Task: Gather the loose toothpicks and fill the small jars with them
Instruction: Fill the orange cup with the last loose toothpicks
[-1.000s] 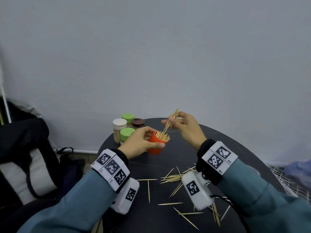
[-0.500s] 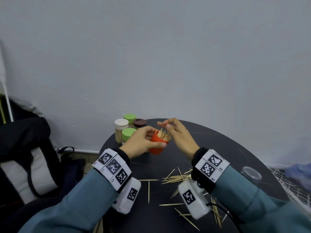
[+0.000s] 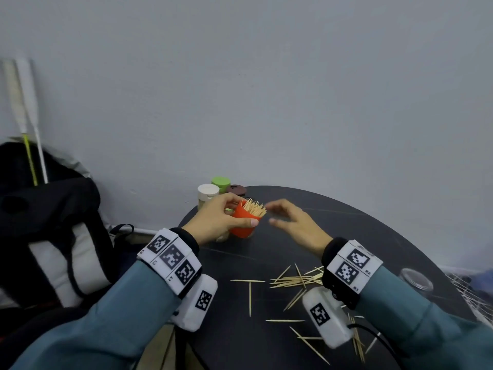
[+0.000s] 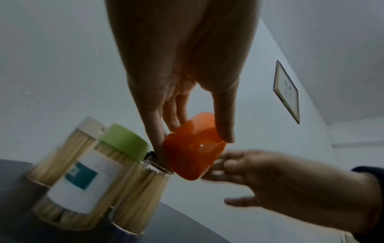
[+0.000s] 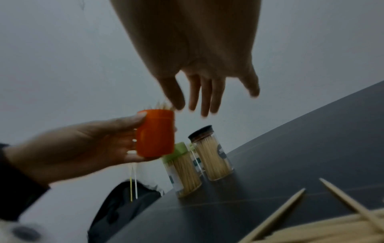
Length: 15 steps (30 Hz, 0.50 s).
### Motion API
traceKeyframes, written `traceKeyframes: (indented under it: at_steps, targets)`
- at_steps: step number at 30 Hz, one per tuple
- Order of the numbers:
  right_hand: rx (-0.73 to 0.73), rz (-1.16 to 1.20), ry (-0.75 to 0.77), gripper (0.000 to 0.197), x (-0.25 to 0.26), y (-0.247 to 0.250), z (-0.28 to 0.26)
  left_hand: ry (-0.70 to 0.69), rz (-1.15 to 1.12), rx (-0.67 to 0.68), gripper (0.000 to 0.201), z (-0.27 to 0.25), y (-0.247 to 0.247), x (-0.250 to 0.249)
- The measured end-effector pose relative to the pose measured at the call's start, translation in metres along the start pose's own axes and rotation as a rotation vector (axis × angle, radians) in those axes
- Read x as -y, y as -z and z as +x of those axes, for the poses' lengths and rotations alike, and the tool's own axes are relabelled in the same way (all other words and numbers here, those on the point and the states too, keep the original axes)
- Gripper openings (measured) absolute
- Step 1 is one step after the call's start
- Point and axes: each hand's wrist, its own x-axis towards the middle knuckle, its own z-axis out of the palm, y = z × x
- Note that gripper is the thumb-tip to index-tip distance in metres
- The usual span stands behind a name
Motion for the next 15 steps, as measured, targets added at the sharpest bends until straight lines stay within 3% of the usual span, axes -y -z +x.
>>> traceKeyframes:
  at_steps: [4, 6, 11, 15]
  targets:
    - [0.549, -0.448, -0.068, 0.043, 0.011, -0.012, 0.002, -0.006, 0.007, -0.074, 0.050, -0.013, 0.026, 0.005]
    - [0.689, -0.579, -0.077, 0.053, 0.018, -0.023, 0.004, 0.003, 0.013, -0.100, 0.054, -0.019, 0.038, 0.011]
    - [0.774, -0.664, -0.011, 0.055, 0.029, -0.049, 0.009, 0.037, 0.031, -0.122, 0.048, -0.034, 0.058, 0.027]
    - [0.743, -0.658, 0.059, 0.042, 0.032, -0.057, 0.013, 0.072, 0.049, -0.127, 0.054, -0.040, 0.065, 0.031]
